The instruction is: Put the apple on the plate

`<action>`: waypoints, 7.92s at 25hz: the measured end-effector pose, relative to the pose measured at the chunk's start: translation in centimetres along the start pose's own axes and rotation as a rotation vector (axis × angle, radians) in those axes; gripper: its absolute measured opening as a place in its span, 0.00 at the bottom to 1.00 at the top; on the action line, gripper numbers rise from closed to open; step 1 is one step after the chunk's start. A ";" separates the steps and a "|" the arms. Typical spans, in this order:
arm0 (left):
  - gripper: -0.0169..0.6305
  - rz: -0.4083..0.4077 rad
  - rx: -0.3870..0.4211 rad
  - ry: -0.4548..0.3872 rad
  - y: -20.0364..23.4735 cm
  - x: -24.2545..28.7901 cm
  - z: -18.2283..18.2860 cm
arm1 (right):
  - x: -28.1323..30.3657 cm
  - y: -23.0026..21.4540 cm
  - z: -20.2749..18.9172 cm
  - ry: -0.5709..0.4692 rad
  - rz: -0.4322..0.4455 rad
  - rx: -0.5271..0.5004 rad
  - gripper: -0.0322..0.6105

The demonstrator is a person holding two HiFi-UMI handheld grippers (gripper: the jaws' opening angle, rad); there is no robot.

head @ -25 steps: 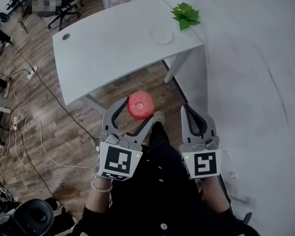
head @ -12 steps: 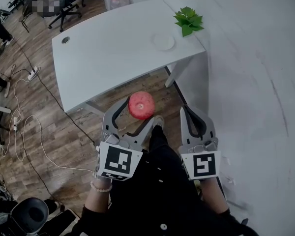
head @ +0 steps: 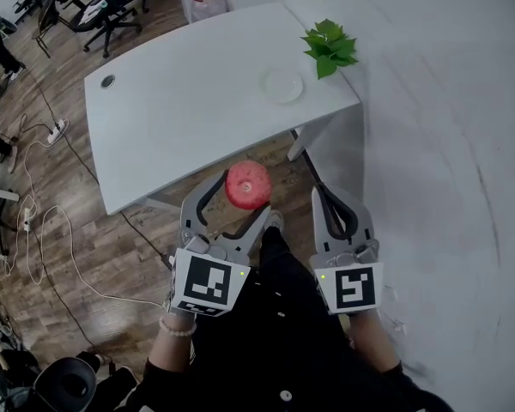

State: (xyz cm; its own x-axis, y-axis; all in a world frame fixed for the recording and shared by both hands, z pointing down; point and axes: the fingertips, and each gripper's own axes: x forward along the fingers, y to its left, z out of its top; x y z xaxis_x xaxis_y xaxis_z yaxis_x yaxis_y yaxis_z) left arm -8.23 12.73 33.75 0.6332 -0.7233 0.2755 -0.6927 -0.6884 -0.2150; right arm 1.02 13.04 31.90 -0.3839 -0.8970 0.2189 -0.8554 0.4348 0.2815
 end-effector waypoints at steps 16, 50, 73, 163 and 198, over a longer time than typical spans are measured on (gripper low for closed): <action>0.54 0.046 -0.048 0.028 4.4 8.8 2.6 | 7.7 -7.6 0.0 -0.002 0.039 0.002 0.12; 0.54 0.089 -0.067 0.029 6.8 19.8 5.0 | 14.6 -16.6 -2.3 -0.011 0.095 0.019 0.12; 0.54 0.038 0.022 0.012 6.9 21.8 6.5 | 14.5 -19.2 -2.0 -0.016 0.038 0.037 0.12; 0.54 -0.277 0.050 0.257 12.3 39.5 -12.9 | 21.3 -19.9 -9.4 0.370 -0.183 0.139 0.12; 0.55 -0.264 0.065 0.332 12.6 41.4 -17.1 | 21.3 -18.3 -10.1 0.418 -0.166 0.141 0.12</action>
State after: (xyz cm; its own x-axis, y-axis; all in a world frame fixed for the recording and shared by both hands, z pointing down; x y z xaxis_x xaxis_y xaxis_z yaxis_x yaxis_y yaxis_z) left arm 3.31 -24.96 58.44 0.6332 -0.4718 0.6136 -0.4915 -0.8575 -0.1521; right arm 12.03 -13.27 40.90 -0.0897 -0.8320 0.5475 -0.9432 0.2475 0.2216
